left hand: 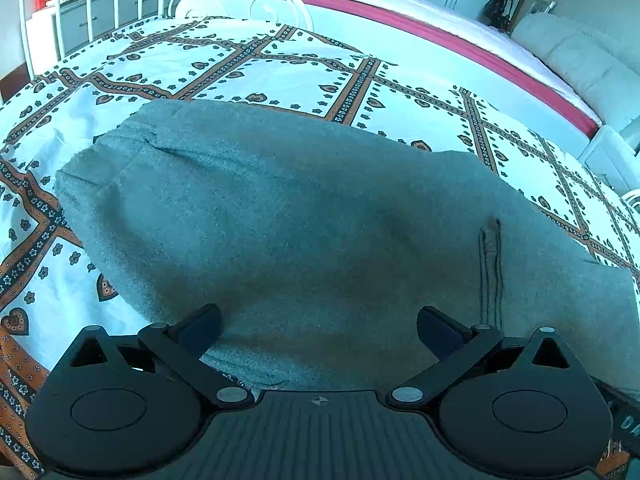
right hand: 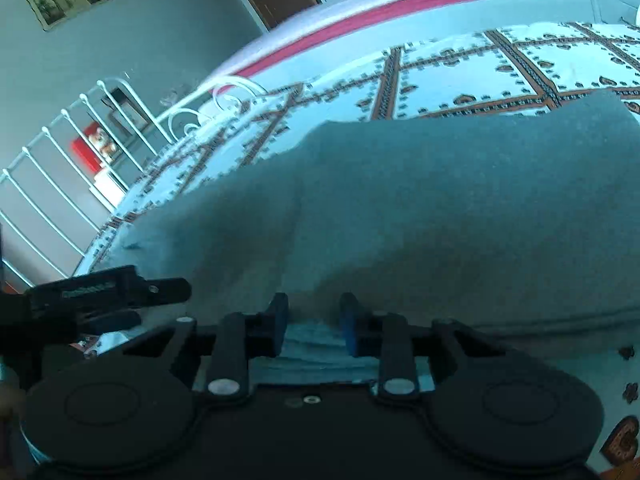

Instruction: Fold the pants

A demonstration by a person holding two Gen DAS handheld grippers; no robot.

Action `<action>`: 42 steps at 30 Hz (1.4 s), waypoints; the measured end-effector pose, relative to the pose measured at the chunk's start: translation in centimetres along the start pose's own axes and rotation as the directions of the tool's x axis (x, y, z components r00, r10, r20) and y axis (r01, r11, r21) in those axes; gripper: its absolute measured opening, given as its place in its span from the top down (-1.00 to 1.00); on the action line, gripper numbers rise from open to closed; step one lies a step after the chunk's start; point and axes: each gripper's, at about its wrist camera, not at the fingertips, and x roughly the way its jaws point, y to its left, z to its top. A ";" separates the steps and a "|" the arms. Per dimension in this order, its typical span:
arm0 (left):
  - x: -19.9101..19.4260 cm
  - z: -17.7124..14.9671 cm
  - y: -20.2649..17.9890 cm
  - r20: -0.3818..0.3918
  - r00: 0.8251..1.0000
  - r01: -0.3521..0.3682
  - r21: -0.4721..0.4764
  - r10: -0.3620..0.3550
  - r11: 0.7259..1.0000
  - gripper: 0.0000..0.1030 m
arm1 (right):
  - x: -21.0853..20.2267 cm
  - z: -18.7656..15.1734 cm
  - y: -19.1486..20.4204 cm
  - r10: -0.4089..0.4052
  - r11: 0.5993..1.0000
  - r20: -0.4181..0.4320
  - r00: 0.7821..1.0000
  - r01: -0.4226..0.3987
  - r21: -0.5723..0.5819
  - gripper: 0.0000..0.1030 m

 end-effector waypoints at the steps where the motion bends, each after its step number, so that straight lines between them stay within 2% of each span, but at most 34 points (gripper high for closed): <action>1: -0.2 0.0 0.1 0.000 1.000 0.003 -0.006 -0.003 1.000 -1.00 | -0.2 0.3 0.0 0.012 1.000 0.011 1.000 -0.012 0.014 0.68; 2: -0.4 0.0 0.4 0.002 1.000 0.006 -0.015 -0.006 1.000 -1.00 | -0.8 0.5 0.0 0.019 1.000 0.039 0.999 -0.020 0.024 0.74; 5: -1.7 0.0 2.2 0.024 0.999 -0.030 -0.084 0.032 0.996 -1.00 | -1.3 1.6 0.1 -0.012 1.000 0.085 0.996 0.013 -0.011 0.75; 8: -2.3 -0.3 5.4 0.028 0.998 -0.052 -0.226 0.060 0.973 -1.00 | -1.0 1.6 -0.1 -0.024 1.000 0.084 0.996 0.025 -0.003 0.78; 10: -2.3 -0.7 7.7 0.018 0.996 -0.073 -0.330 0.083 0.941 -1.00 | -0.7 1.2 0.1 -0.015 1.000 0.085 0.996 0.014 0.010 0.78; 12: -2.0 -1.2 10.0 0.006 0.996 -0.078 -0.430 0.089 0.900 -1.00 | -0.3 0.7 1.0 0.005 0.999 0.086 0.996 -0.002 -0.032 0.78; 14: -1.3 -1.6 12.2 -0.010 0.998 -0.051 -0.529 0.054 0.847 -1.00 | 0.0 0.4 2.1 0.012 0.996 0.077 0.997 -0.005 -0.094 0.84; 16: -0.4 -1.9 13.3 -0.016 1.000 -0.022 -0.573 0.015 0.819 -1.00 | 0.5 0.2 2.6 0.022 0.995 0.059 0.998 -0.016 -0.101 0.84; 19: 0.3 -1.5 13.2 0.006 1.000 0.006 -0.548 -0.003 0.837 -1.00 | 1.5 0.0 2.7 -0.001 0.994 0.029 1.000 0.004 -0.107 0.85; 22: 1.1 -1.1 13.4 0.042 0.998 0.059 -0.565 -0.042 0.823 -0.99 | 1.9 -0.2 1.9 0.012 0.998 0.016 1.000 -0.011 -0.060 0.86; 23: 1.4 -1.0 13.4 0.051 0.997 0.076 -0.571 -0.056 0.818 -0.92 | 1.9 -0.1 1.8 0.008 0.998 0.014 1.000 -0.007 -0.059 0.90; 24: 1.6 -0.9 13.4 0.059 0.996 0.084 -0.573 -0.062 0.815 -0.73 | 2.0 -0.1 1.8 0.005 0.998 0.014 1.000 -0.004 -0.065 0.90; 27: 2.0 0.1 13.8 0.077 0.994 0.112 -0.592 -0.083 0.798 -0.58 | 2.1 -0.2 1.9 0.003 0.998 0.014 1.000 -0.002 -0.064 0.90; 28: 2.1 0.1 13.8 0.090 0.991 0.129 -0.602 -0.094 0.788 -0.43 | 2.1 -0.2 1.9 0.002 0.998 0.014 1.000 -0.001 -0.065 0.90; 29: 2.4 0.2 13.9 0.103 0.988 0.157 -0.609 -0.119 0.778 -0.05 | 2.1 -0.2 1.9 0.001 0.998 0.016 1.000 0.000 -0.064 0.90; 31: 2.6 0.0 14.2 0.117 0.985 0.171 -0.633 -0.126 0.755 0.16 | 2.1 -0.2 2.0 0.002 0.997 0.017 1.000 -0.001 -0.072 0.86; 32: 2.6 -0.2 14.2 0.122 0.985 0.175 -0.641 -0.126 0.747 0.34 | 2.1 -0.3 2.1 -0.003 0.996 0.016 1.000 0.004 -0.087 0.86; 34: 2.5 -0.5 14.3 0.144 0.980 0.200 -0.659 -0.140 0.725 0.48 | 2.3 -0.4 2.2 -0.006 0.995 0.016 1.000 0.008 -0.098 0.86; 36: 2.0 -0.5 14.0 0.171 0.974 0.224 -0.650 -0.148 0.726 0.60 | 2.5 -0.5 2.2 -0.012 0.994 0.012 1.000 0.013 -0.106 0.86; 40: 0.9 0.1 12.7 0.231 0.963 0.254 -0.608 -0.139 0.752 0.64 | 3.0 -1.1 3.2 -0.052 0.974 0.009 0.999 0.053 -0.221 0.86; 42: 0.0 0.8 11.8 0.264 0.955 0.264 -0.563 -0.133 0.783 0.65 | 3.1 -1.1 3.1 -0.048 0.977 0.006 0.999 0.048 -0.206 0.86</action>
